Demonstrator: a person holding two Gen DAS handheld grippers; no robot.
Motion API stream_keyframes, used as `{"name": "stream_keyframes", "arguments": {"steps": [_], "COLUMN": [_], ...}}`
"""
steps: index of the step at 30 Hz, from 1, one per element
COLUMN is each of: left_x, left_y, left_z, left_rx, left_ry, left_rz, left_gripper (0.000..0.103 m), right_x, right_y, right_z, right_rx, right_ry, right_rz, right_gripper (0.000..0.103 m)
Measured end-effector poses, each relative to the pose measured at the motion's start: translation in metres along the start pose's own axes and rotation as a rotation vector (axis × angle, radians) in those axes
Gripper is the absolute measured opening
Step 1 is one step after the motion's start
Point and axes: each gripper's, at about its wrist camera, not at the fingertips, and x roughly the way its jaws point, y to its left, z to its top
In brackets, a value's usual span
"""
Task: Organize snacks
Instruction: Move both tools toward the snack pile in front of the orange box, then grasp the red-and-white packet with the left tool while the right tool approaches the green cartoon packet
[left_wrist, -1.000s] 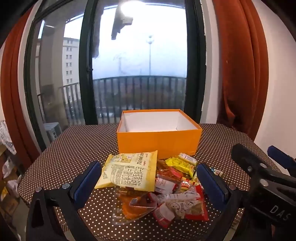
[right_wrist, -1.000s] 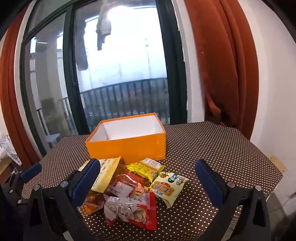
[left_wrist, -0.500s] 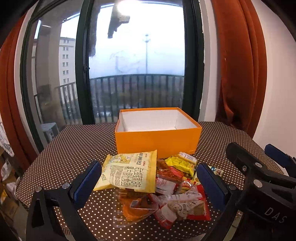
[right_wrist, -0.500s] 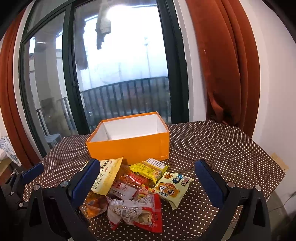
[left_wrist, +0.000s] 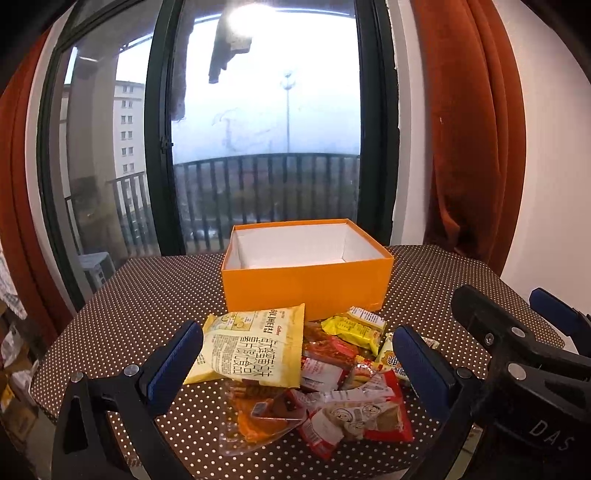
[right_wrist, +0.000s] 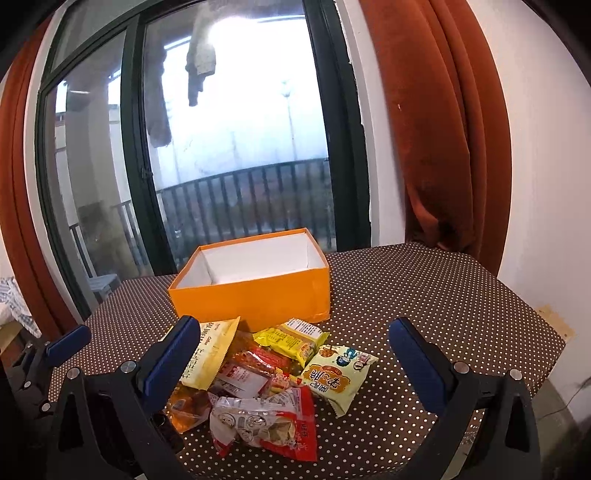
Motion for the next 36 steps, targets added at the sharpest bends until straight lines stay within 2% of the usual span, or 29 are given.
{"name": "stream_keyframes", "arguments": {"steps": [16,21,26,36], "left_x": [0.032,0.051,0.067,0.088], "left_y": [0.006,0.005,0.0,0.001], "left_z": [-0.018,-0.032,-0.053,-0.088], "left_rx": [-0.059,-0.05,-0.014,-0.019], "left_ry": [0.049,0.078,0.066,0.152], "left_rz": [-0.036,-0.029,0.005,-0.007], "left_gripper": [0.102,0.103,0.102,0.102], "right_x": [0.022,0.038,0.056,0.078], "right_y": [0.001,0.003,0.003,0.009], "right_z": [-0.013,-0.026,-0.047,-0.08], "right_rx": [-0.002,-0.009,-0.003,-0.002], "right_ry": [0.017,0.04,0.082,0.148], "right_rz": [0.02,0.03,0.028,0.048], "right_gripper": [0.103,0.103,0.103,0.103]}}
